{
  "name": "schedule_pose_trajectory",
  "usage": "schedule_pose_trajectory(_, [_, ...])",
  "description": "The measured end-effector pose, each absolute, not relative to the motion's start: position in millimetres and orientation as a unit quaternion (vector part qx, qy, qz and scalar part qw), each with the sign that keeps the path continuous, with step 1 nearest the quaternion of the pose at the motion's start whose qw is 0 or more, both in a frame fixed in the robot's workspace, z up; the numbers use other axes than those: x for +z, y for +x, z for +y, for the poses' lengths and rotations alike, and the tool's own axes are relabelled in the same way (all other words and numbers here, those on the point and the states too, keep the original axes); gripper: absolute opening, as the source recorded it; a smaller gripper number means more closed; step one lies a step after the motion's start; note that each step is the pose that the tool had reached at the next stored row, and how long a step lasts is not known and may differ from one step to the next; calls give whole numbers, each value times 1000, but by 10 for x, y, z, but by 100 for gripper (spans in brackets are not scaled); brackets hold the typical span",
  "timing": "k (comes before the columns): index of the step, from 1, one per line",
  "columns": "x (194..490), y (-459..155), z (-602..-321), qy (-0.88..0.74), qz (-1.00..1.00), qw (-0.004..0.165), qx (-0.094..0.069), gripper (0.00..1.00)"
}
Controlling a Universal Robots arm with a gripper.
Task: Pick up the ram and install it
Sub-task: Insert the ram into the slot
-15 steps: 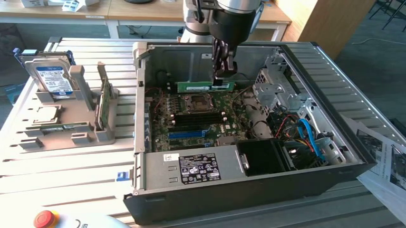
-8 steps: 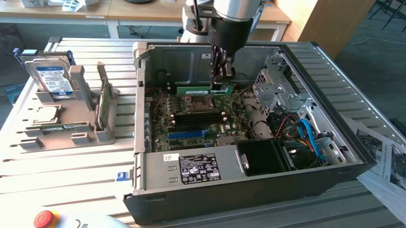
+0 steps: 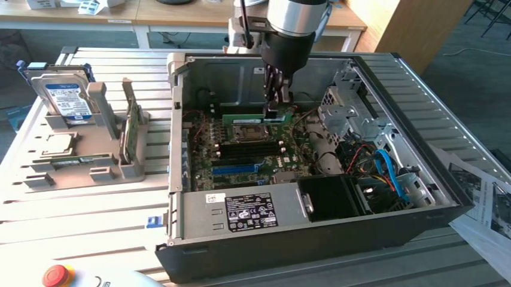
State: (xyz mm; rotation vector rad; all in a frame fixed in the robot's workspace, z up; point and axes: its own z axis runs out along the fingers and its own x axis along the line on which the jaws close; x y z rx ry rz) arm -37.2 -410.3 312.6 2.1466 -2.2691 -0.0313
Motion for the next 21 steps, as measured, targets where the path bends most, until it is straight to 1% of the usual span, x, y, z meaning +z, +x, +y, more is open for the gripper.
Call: schedule_pose_trajectory(21, [2744, -392, -4103, 687, -726, 9, -10, 12])
